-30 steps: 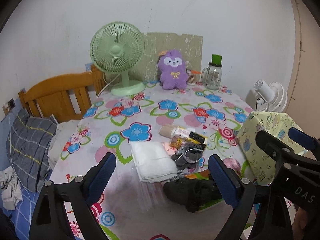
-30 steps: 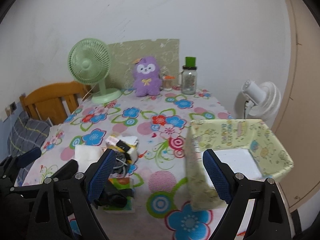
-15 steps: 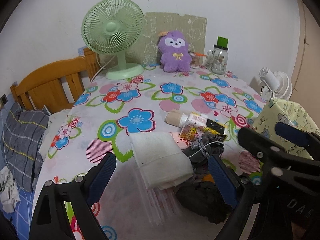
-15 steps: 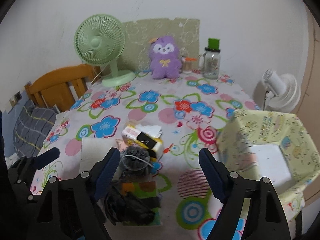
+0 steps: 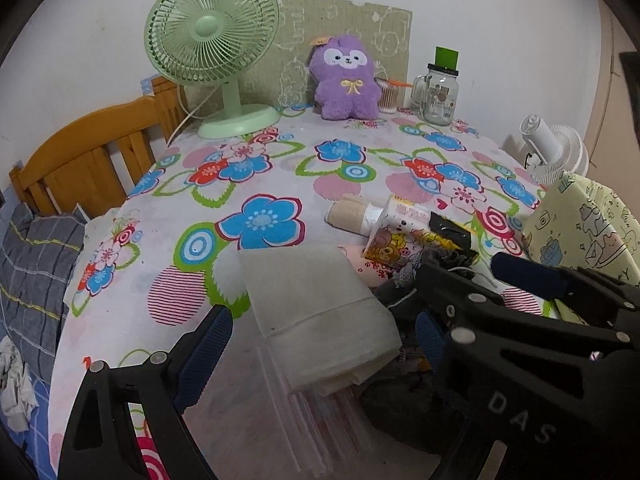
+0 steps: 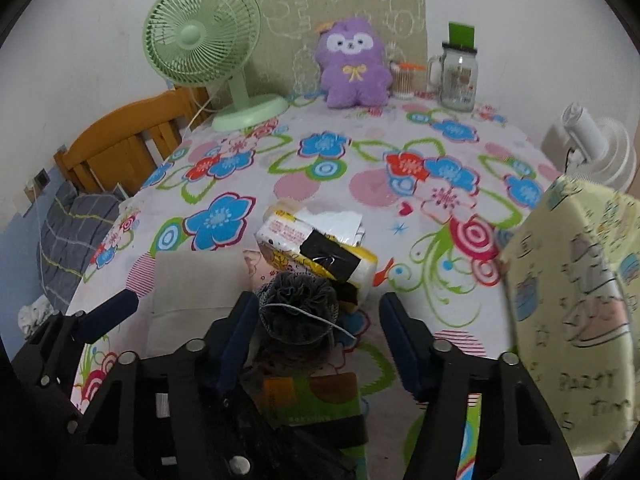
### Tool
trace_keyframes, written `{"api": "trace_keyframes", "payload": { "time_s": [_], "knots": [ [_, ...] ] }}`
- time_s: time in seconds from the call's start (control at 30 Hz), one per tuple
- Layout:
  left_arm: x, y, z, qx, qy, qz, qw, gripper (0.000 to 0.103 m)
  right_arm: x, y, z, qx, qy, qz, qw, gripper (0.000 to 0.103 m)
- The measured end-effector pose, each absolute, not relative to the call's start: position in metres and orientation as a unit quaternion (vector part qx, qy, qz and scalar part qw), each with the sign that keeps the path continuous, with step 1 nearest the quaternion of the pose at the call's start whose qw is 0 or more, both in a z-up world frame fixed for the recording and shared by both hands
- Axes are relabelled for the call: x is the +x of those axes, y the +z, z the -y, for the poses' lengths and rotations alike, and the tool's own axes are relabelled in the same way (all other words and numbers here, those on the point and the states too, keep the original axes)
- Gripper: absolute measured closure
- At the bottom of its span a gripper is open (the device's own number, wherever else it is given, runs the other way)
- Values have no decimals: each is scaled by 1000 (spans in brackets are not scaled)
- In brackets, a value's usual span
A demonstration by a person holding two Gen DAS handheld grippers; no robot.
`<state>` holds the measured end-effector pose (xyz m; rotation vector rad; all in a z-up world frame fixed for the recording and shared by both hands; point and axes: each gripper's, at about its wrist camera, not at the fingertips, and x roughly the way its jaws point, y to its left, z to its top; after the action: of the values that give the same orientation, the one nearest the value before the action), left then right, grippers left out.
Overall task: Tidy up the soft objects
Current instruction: 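Move the right tool to the grey mesh sponge while the left tool approaches the white towel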
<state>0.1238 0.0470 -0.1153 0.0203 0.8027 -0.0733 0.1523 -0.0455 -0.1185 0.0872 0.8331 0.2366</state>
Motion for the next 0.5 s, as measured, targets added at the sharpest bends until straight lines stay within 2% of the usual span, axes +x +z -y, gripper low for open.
{"api": "trace_keyframes", "payload": {
  "time_s": [0.07,0.2,0.47,0.5],
  "knots": [
    [126,-117,-48,8,-36,-392,919,9,156,-121,46,54,122,-409,903,43],
    [128,-118,-48,9,-35,-395,918,11,158,-123,42,58,141,-412,898,58],
    [131,-119,-48,3,-38,-398,917,44,158,-122,42,57,146,-411,898,63],
    [131,-119,-48,4,-36,-397,917,51,157,-122,42,56,145,-409,899,63]
  ]
}}
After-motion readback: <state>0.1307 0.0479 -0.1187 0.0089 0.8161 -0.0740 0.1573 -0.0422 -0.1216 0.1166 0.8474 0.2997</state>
